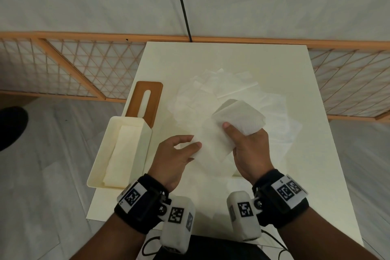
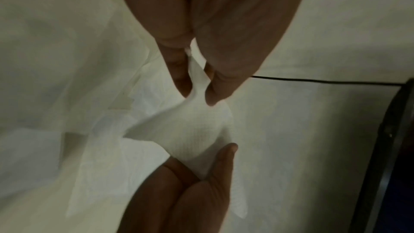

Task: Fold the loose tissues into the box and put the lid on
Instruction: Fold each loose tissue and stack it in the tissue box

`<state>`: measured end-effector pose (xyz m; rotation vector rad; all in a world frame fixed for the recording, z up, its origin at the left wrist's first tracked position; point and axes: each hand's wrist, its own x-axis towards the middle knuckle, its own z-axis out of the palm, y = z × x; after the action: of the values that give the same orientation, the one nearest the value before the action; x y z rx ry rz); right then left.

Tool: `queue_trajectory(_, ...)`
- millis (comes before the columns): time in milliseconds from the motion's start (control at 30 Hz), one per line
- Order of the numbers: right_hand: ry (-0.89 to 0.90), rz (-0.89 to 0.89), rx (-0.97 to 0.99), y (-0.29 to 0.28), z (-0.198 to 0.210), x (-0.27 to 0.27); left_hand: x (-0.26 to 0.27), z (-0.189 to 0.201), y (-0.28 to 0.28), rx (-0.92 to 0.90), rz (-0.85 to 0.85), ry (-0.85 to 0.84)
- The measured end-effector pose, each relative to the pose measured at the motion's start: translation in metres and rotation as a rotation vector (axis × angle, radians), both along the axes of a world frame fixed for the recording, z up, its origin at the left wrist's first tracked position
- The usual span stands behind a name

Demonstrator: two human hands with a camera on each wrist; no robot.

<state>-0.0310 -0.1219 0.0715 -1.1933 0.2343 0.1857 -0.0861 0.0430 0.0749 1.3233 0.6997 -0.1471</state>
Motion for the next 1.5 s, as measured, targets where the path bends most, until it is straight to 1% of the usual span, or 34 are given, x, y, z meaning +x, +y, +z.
queue_trajectory(100, 0.007, 0.031, 0.016, -0.004, -0.002, 0.0, 0.003, -0.005, 0.008, 0.078, 0.028, 0.046)
queue_trajectory(200, 0.049, 0.086, 0.027, -0.011, -0.006, 0.0, 0.005, -0.002, 0.016, 0.223, -0.034, 0.015)
queue_trajectory(233, 0.068, 0.102, 0.024, -0.015, -0.009, 0.0, 0.006, 0.001, 0.019, 0.333, -0.094, -0.015)
queue_trajectory(300, 0.098, 0.099, -0.036, -0.026, -0.015, 0.002, 0.009, 0.009, 0.026, 0.662, -0.263, -0.087)
queue_trajectory(333, 0.087, 0.101, -0.137, -0.033, -0.018, 0.005, 0.01, 0.014, 0.031, 0.834, -0.35, -0.152)
queue_trajectory(367, 0.044, 0.123, -0.285, -0.04, -0.019, 0.007, 0.011, 0.016, 0.036, 0.963, -0.423, -0.234)
queue_trajectory(400, -0.03, 0.18, -0.44, -0.045, -0.017, 0.01, 0.013, 0.019, 0.04, 1.035, -0.501, -0.307)
queue_trajectory(433, -0.126, 0.262, -0.567, -0.047, -0.013, 0.012, 0.015, 0.021, 0.045, 1.062, -0.6, -0.353)
queue_trajectory(467, -0.227, 0.368, -0.656, -0.046, -0.008, 0.014, 0.018, 0.024, 0.047, 1.051, -0.71, -0.349)
queue_trajectory(533, -0.403, 0.633, -0.778, -0.035, 0.001, 0.015, 0.023, 0.033, 0.047, 0.989, -0.904, -0.269)
queue_trajectory(600, -0.463, 0.9, -0.858, -0.017, 0.006, 0.014, 0.028, 0.042, 0.043, 0.937, -1.014, -0.24)
queue_trajectory(633, -0.467, 0.988, -0.89, -0.01, 0.007, 0.012, 0.03, 0.046, 0.039, 0.91, -1.041, -0.249)
queue_trajectory(667, -0.48, 1.03, -0.919, -0.004, 0.007, 0.011, 0.031, 0.05, 0.037, 0.892, -1.054, -0.256)
queue_trajectory(733, -0.521, 1.008, -0.938, 0.0, 0.007, 0.01, 0.033, 0.056, 0.038, 0.879, -1.012, -0.258)
queue_trajectory(800, -0.513, 0.971, -0.917, -0.006, 0.008, 0.011, 0.033, 0.058, 0.046, 0.849, -0.916, -0.26)
queue_trajectory(933, -0.356, 0.955, -0.84, -0.033, 0.016, 0.016, 0.025, 0.048, 0.062, 0.745, -0.713, -0.258)
queue_trajectory(1033, -0.26, 0.935, -0.731, -0.048, 0.018, 0.016, 0.018, 0.027, 0.069, 0.695, -0.587, -0.222)
queue_trajectory(1100, -0.192, 0.858, -0.697, -0.056, 0.012, 0.016, 0.012, 0.01, 0.066, 0.628, -0.517, -0.18)
queue_trajectory(1200, -0.11, 0.712, -0.738, -0.068, -0.001, 0.015, 0.002, -0.023, 0.059, 0.454, -0.38, -0.047)
queue_trajectory(1233, -0.09, 0.685, -0.774, -0.071, -0.006, 0.014, -0.002, -0.036, 0.058, 0.429, -0.356, -0.008)
queue_trajectory(1267, -0.067, 0.658, -0.803, -0.075, -0.01, 0.013, -0.005, -0.05, 0.056, 0.451, -0.355, 0.018)
queue_trajectory(1300, -0.041, 0.625, -0.816, -0.079, -0.014, 0.012, -0.008, -0.066, 0.057, 0.527, -0.385, 0.037)
queue_trajectory(1367, 0.008, 0.537, -0.796, -0.086, -0.02, 0.01, -0.013, -0.092, 0.057, 0.73, -0.507, 0.091)
queue_trajectory(1400, 0.023, 0.487, -0.784, -0.09, -0.023, 0.01, -0.014, -0.103, 0.057, 0.796, -0.546, 0.132)
queue_trajectory(1500, 0.028, 0.366, -0.764, -0.1, -0.028, 0.009, -0.012, -0.129, 0.061, 0.84, -0.519, 0.258)
